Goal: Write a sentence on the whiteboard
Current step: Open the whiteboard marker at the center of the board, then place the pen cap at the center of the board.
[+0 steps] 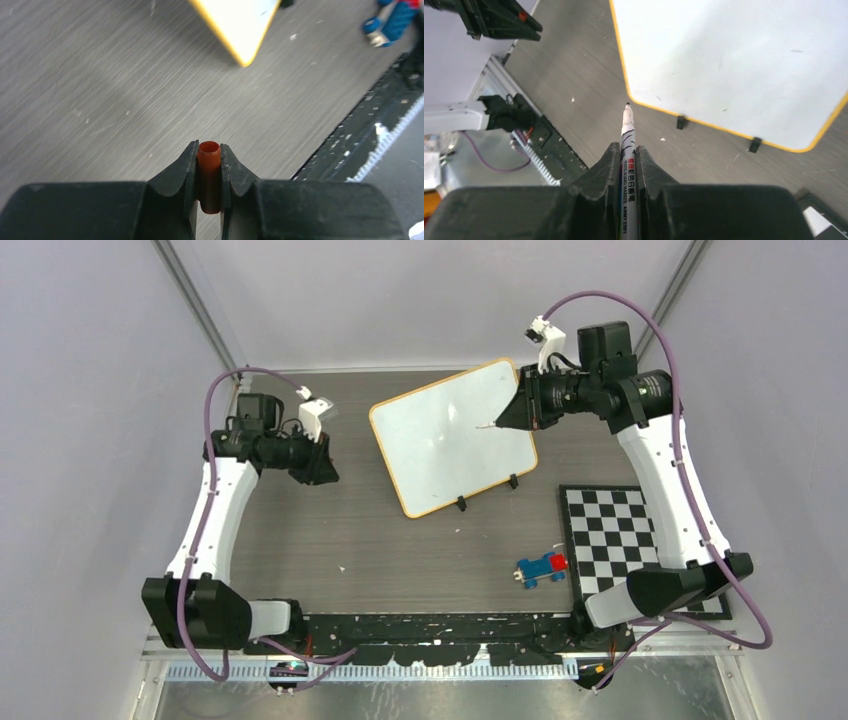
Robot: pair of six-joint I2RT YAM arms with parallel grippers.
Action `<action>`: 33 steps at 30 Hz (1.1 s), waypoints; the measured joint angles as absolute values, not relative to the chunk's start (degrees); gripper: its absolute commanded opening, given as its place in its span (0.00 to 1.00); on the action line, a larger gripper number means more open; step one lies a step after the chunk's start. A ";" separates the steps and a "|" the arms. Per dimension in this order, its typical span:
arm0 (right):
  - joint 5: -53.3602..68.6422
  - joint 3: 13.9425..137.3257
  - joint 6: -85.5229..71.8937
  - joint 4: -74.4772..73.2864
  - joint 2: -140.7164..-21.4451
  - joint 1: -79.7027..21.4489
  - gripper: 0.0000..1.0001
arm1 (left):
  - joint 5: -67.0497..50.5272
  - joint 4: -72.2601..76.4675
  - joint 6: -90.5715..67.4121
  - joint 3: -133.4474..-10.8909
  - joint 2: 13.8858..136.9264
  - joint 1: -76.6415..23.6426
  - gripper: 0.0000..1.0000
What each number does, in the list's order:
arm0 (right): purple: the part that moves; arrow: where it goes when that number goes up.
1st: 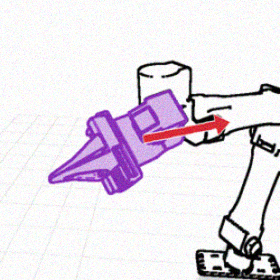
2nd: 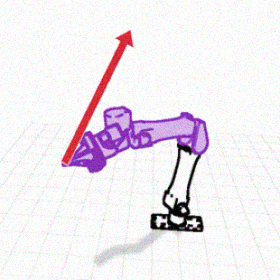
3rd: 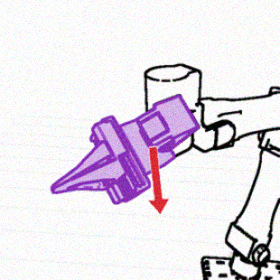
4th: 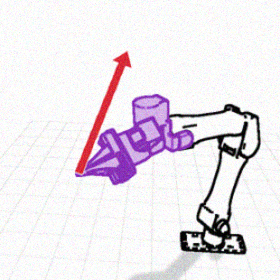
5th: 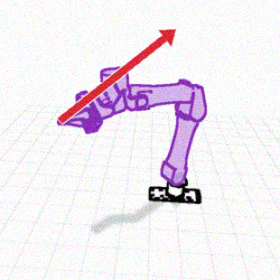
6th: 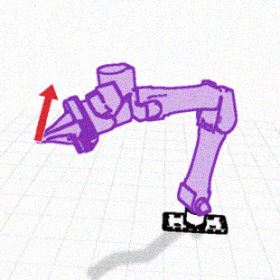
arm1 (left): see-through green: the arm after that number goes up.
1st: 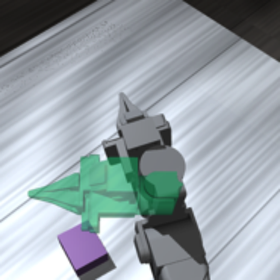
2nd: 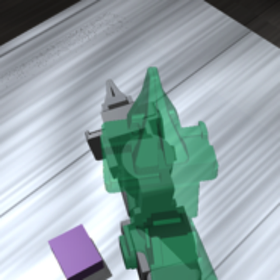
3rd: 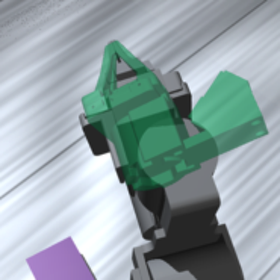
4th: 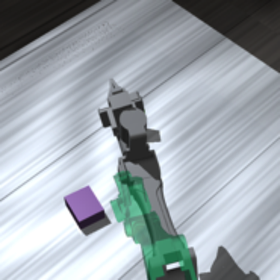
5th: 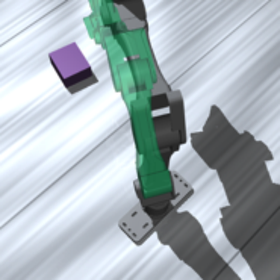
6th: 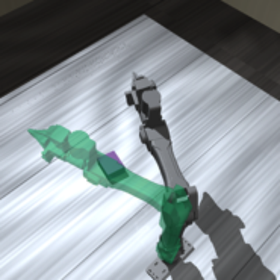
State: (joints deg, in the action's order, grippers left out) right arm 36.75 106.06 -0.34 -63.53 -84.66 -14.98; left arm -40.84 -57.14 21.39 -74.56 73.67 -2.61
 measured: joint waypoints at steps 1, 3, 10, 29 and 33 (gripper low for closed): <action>35.33 106.10 -0.51 -62.70 -83.94 -14.98 0.00 | -38.61 -56.71 21.50 -73.52 73.65 -2.11 0.00; 33.95 105.78 -0.56 -60.99 -83.20 -14.98 0.00 | -33.61 -55.77 21.80 -70.76 74.22 -1.50 0.00; 31.46 101.32 -1.93 -57.56 -83.55 -14.98 0.00 | -19.81 -51.62 24.23 -62.04 79.70 -1.37 0.00; 32.58 99.11 -2.90 -55.40 -85.78 -15.94 0.00 | -3.79 -43.33 25.06 -60.05 96.07 -1.43 0.18; 33.36 101.08 -0.43 -56.90 -88.90 -16.93 0.00 | -3.70 -43.38 24.47 -60.05 96.27 -1.54 0.28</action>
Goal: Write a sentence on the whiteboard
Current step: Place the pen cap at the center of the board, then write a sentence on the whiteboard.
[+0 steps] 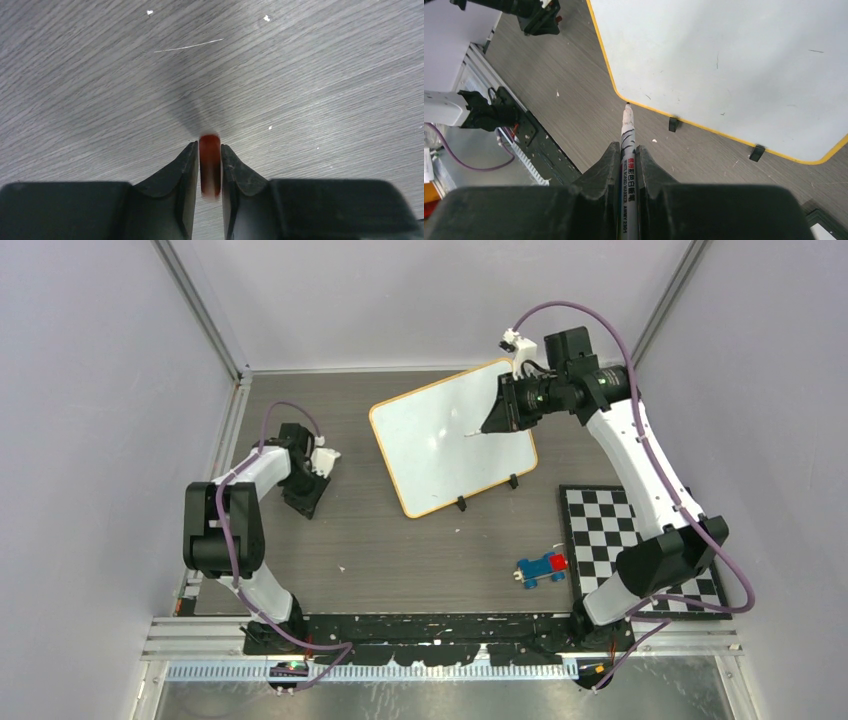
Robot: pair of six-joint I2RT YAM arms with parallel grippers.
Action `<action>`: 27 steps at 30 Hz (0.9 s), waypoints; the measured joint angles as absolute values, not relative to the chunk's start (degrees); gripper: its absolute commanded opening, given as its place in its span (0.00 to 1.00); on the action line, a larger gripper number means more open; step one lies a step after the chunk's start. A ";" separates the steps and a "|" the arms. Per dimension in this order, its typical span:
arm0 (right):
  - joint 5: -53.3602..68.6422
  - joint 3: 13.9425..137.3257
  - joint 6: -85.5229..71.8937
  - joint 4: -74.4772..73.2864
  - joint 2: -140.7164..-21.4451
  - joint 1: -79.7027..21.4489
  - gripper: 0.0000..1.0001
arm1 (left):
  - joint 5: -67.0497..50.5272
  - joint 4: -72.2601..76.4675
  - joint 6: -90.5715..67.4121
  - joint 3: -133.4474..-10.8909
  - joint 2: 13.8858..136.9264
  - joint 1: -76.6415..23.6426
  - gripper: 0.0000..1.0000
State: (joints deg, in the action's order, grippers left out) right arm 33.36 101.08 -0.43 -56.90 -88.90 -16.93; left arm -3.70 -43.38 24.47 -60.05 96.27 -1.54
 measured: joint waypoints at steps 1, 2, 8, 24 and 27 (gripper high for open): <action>33.43 101.30 0.08 -57.12 -89.56 -17.10 0.00 | -3.79 -43.48 24.38 -60.05 96.27 -1.54 0.31; 33.54 101.38 0.62 -57.43 -90.30 -17.28 0.00 | -3.97 -43.62 24.34 -60.05 96.29 -1.54 0.34; 33.89 101.38 3.05 -59.11 -91.44 -17.69 0.00 | -5.56 -45.32 24.10 -60.38 96.29 -1.54 0.45; 31.64 104.38 7.55 -62.85 -92.82 -22.37 0.00 | -18.02 -52.53 17.50 -71.22 86.37 -1.54 1.00; 30.68 105.58 8.05 -63.44 -93.30 -23.99 0.00 | -19.09 -51.44 13.93 -71.77 82.00 -1.54 1.00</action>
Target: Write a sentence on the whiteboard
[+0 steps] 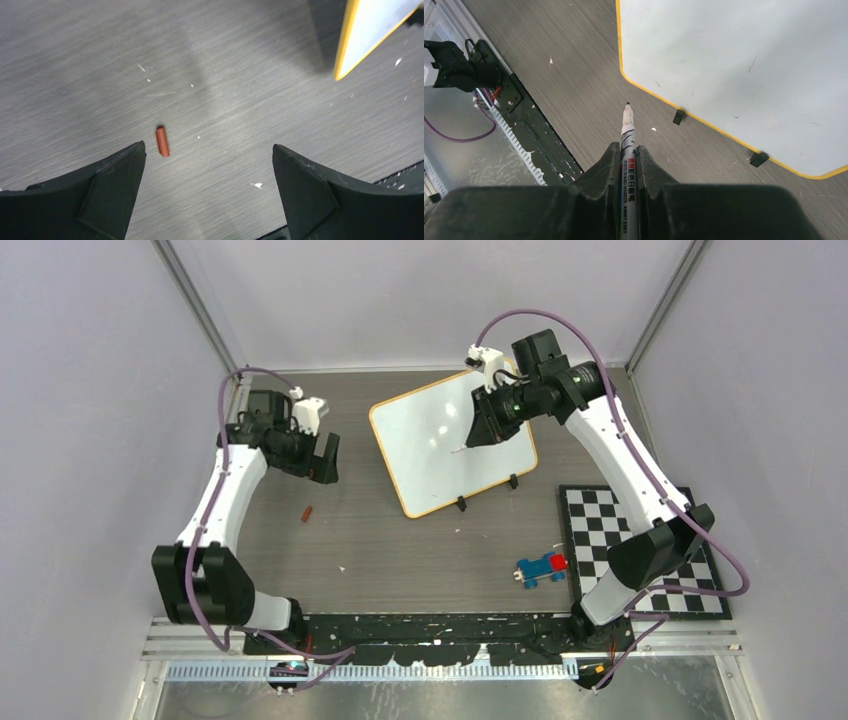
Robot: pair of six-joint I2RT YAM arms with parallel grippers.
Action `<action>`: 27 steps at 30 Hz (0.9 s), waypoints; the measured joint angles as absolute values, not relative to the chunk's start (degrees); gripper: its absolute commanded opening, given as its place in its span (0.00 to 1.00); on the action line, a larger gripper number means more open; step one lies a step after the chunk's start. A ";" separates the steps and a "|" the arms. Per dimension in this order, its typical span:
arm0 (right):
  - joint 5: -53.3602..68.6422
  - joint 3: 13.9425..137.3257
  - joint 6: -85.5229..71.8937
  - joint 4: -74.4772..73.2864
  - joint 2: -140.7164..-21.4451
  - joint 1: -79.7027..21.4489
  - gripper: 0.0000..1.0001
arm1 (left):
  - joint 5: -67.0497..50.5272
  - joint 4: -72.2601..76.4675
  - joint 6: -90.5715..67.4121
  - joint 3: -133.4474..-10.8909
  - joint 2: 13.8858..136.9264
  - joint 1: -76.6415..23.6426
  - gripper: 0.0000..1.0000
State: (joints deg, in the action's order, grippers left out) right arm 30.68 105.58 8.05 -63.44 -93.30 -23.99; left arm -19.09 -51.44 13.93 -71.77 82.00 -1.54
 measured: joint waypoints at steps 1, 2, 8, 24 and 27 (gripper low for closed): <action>30.48 106.17 8.14 -63.61 -93.51 -24.34 0.00 | -19.00 -50.61 12.58 -71.83 80.44 -1.54 1.00; 30.22 106.69 8.16 -63.75 -93.80 -24.49 0.00 | -18.83 -49.78 11.27 -71.88 79.20 -1.54 1.00; 26.11 108.55 4.99 -62.28 -94.89 -25.08 0.00 | -17.10 -44.25 2.83 -73.89 73.67 -1.54 1.00; 21.82 106.15 0.08 -54.41 -93.14 -26.02 0.00 | -26.57 -41.52 -2.24 -76.38 73.78 -1.54 1.00; 22.55 106.17 2.33 -55.00 -93.14 -27.44 0.00 | -32.53 -42.87 -0.12 -78.13 75.53 -1.54 1.00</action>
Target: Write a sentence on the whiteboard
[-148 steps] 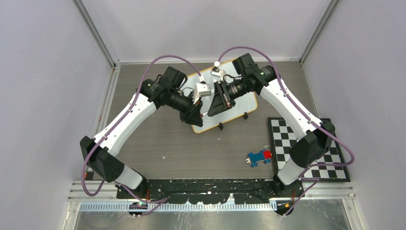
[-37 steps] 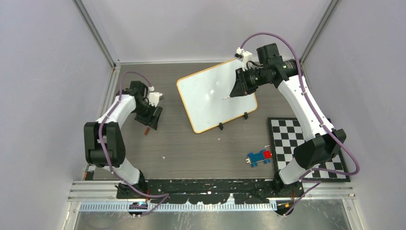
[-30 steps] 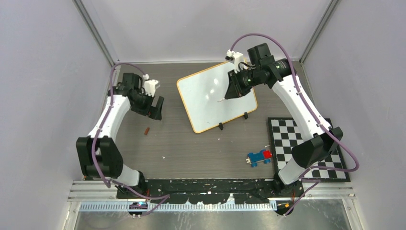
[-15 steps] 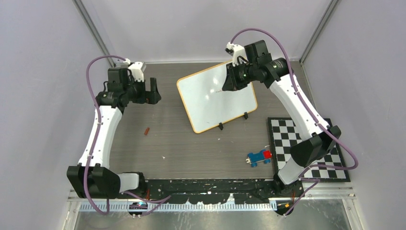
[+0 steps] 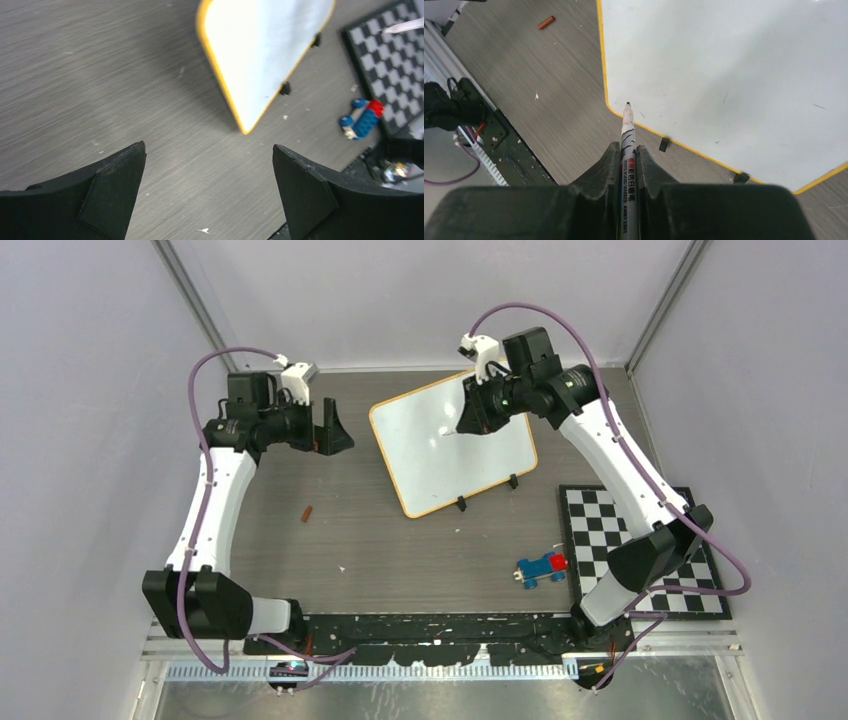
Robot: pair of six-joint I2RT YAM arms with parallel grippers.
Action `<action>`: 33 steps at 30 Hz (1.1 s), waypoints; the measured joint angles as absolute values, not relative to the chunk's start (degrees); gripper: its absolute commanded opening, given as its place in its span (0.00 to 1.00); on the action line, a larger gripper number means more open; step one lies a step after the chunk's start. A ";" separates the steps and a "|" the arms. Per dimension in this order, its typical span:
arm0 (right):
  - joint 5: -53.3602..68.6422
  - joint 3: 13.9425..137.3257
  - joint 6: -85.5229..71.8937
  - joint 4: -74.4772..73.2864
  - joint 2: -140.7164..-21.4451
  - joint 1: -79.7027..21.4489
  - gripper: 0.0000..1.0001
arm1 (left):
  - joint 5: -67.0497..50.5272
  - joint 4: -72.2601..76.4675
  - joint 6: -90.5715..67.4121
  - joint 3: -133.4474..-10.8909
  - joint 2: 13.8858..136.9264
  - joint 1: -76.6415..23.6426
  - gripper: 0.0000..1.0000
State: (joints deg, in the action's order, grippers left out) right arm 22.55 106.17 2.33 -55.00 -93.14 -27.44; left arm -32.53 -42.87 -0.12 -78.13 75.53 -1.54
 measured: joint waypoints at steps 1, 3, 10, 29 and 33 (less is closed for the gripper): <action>22.81 106.17 2.98 -55.16 -93.14 -27.88 0.00 | -34.48 -43.24 0.54 -78.41 76.07 -1.54 1.00; 23.64 106.10 4.49 -55.31 -93.14 -28.99 0.00 | -38.46 -43.86 1.37 -78.59 77.23 -1.69 1.00; 28.75 103.22 7.68 -55.24 -93.14 -31.44 0.00 | -45.32 -44.84 3.14 -78.65 81.32 -3.11 1.00; 30.52 104.25 7.77 -52.56 -95.98 -33.80 0.00 | -54.35 -47.07 5.08 -86.35 93.23 -6.87 0.79; 29.69 105.75 7.57 -52.12 -96.79 -34.02 0.00 | -52.25 -47.27 5.17 -92.60 95.70 -6.83 0.79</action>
